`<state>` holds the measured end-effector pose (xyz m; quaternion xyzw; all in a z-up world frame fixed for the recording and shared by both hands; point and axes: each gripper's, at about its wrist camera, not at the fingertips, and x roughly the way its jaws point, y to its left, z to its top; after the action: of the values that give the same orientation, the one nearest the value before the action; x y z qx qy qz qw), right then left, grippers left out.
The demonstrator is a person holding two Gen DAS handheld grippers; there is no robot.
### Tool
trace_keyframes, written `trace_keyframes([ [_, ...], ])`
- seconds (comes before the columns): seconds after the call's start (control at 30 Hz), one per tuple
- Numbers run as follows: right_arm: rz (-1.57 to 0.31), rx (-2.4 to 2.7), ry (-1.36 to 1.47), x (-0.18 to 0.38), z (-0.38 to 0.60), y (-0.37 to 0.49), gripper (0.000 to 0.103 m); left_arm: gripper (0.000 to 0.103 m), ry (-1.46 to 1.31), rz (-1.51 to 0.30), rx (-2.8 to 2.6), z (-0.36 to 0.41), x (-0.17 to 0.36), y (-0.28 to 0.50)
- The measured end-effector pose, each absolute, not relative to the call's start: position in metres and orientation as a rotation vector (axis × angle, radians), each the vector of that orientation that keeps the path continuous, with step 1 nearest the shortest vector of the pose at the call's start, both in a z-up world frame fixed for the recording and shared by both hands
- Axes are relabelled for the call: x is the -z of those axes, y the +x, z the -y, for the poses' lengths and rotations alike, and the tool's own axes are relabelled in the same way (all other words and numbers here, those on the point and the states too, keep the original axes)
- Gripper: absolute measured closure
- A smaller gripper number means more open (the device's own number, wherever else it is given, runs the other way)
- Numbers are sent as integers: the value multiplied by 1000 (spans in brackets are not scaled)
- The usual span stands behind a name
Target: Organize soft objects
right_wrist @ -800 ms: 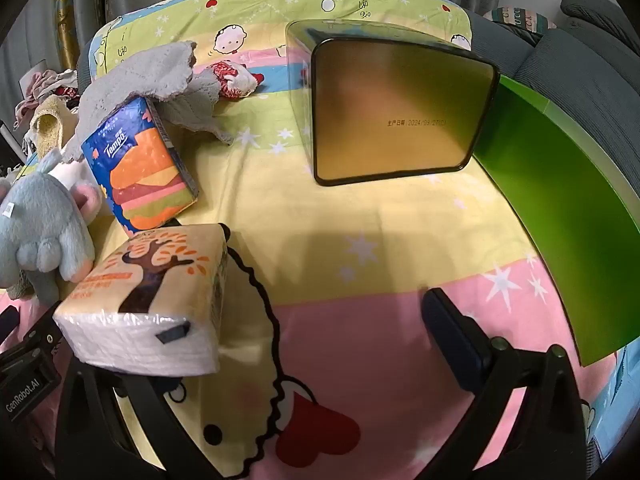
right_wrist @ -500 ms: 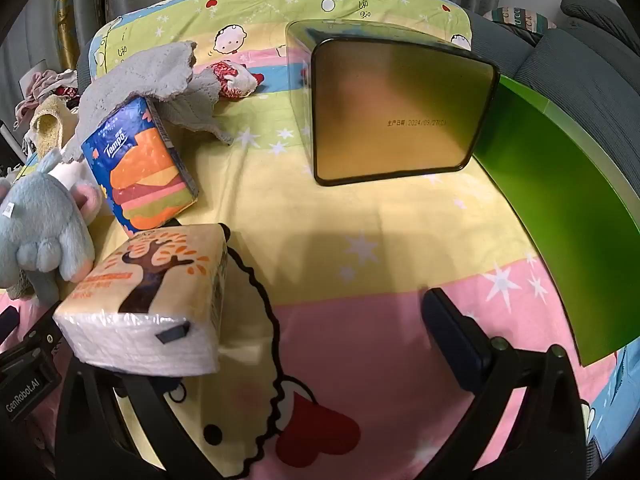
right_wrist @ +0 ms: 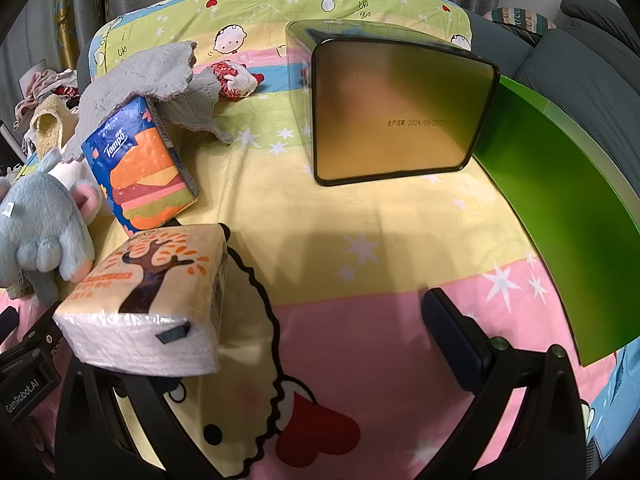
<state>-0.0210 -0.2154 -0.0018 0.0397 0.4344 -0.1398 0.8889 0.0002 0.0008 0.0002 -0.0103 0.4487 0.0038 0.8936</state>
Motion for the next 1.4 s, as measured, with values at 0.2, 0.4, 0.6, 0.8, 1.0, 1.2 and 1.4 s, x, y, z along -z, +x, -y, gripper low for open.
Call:
trace_keyframes([
  [0.2, -894, 278, 93, 0, 217, -25, 1, 0, -26, -931, -7, -9, -3, -8],
  [0.4, -878, 262, 66, -3, 206, -32, 0, 0, -27, -924, 14, -9, -10, -15],
  [0.6, -823, 258, 11, -10, 194, -42, 1, 0, -84, -871, 24, -18, -29, -25],
  [0.8, -758, 264, -47, -21, 186, -50, 1, 0, -99, -836, 23, -26, -43, -29],
  [1.0, -708, 235, -66, -32, 179, -59, 1, 0, -130, -821, 32, -35, -51, -32],
  [1.2, -679, 211, -59, -41, 174, -66, 1, 0, -154, -807, 39, -41, -56, -33],
  [1.4, -666, 173, -5, -44, 175, -70, 2, 0, -164, -805, 43, -43, -58, -34],
])
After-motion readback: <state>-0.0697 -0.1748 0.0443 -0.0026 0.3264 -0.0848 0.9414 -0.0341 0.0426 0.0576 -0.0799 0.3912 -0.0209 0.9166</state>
